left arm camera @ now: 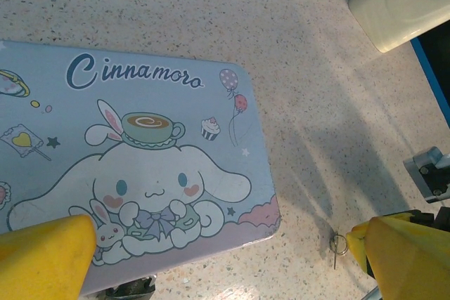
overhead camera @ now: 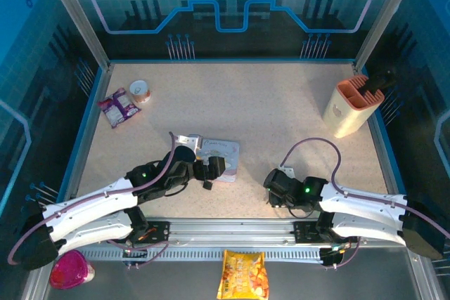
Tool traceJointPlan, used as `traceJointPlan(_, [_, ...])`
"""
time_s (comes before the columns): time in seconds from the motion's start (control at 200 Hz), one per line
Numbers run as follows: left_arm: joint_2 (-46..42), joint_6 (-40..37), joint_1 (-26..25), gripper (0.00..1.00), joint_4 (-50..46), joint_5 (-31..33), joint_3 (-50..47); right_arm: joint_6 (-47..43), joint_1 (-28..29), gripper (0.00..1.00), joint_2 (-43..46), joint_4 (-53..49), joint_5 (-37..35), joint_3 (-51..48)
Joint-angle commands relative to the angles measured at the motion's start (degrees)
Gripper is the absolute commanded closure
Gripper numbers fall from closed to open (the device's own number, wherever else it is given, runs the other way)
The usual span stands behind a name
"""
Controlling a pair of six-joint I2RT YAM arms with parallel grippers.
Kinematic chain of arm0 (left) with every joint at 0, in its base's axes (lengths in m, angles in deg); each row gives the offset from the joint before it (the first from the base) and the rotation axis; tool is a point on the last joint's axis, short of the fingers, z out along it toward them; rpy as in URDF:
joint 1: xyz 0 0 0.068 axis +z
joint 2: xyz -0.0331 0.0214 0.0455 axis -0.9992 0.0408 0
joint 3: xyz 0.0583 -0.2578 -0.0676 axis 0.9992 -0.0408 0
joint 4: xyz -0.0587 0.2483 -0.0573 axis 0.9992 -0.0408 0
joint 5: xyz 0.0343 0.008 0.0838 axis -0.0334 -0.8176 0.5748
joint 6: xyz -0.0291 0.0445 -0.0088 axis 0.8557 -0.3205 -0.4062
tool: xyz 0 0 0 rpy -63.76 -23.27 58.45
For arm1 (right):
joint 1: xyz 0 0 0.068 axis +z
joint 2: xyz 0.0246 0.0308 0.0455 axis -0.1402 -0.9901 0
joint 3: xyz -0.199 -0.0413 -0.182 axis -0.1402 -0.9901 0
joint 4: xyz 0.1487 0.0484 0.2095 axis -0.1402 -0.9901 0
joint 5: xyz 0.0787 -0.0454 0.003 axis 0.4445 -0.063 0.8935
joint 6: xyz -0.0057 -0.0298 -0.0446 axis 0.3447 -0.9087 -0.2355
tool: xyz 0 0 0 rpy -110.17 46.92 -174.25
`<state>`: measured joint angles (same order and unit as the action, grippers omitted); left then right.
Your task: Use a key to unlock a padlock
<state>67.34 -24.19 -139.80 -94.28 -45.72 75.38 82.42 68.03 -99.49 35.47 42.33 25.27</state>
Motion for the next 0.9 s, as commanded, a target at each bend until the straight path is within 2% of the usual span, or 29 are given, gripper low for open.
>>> traceJointPlan(0.0, [-0.3,-0.9,-0.5,0.01,0.7,-0.5,1.9,0.5,0.5,0.74,-0.5,-1.6,-0.5,0.3])
traceJointPlan(0.515, [-0.7,-0.7,-0.5,0.01,0.7,-0.3,1.3,0.0,0.5,0.71,-4.1,2.0,0.6,0.5])
traceJointPlan(0.896, [-0.7,-0.7,-0.6,0.01,1.1,-0.3,1.2,-0.5,0.5,0.74,-5.2,3.4,1.9,0.1])
